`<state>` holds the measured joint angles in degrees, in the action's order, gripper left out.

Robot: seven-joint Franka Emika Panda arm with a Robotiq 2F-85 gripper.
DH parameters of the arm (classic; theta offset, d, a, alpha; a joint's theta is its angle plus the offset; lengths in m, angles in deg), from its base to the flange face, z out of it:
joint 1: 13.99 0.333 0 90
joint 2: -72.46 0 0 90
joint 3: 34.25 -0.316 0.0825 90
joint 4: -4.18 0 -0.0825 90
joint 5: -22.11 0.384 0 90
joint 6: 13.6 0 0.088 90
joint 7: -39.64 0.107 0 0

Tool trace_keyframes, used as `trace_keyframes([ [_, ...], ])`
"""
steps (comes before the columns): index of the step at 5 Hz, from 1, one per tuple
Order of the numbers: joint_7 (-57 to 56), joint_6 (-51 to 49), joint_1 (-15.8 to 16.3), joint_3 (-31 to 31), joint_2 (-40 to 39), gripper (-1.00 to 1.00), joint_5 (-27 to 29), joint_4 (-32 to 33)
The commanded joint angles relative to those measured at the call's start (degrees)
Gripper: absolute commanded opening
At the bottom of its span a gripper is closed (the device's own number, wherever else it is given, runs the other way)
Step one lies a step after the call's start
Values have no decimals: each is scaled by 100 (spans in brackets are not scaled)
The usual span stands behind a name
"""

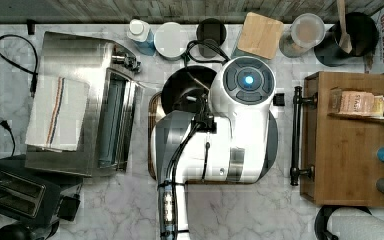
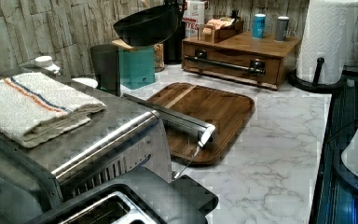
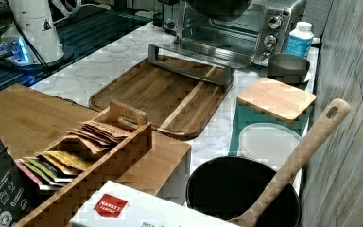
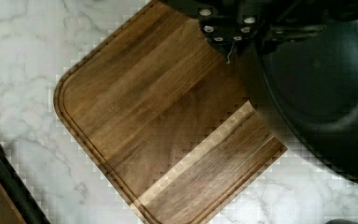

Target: Put the bowl in the oven.

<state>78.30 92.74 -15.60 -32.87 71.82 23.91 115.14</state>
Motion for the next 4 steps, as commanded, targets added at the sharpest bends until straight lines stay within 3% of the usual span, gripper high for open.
trace_keyframes([
  [1,-1047,301,594,-636,656,-100,-612,1136],
  [2,-1069,509,853,-788,624,-100,-833,1389],
  [4,-703,1148,981,-1138,624,-100,-1309,1783],
])
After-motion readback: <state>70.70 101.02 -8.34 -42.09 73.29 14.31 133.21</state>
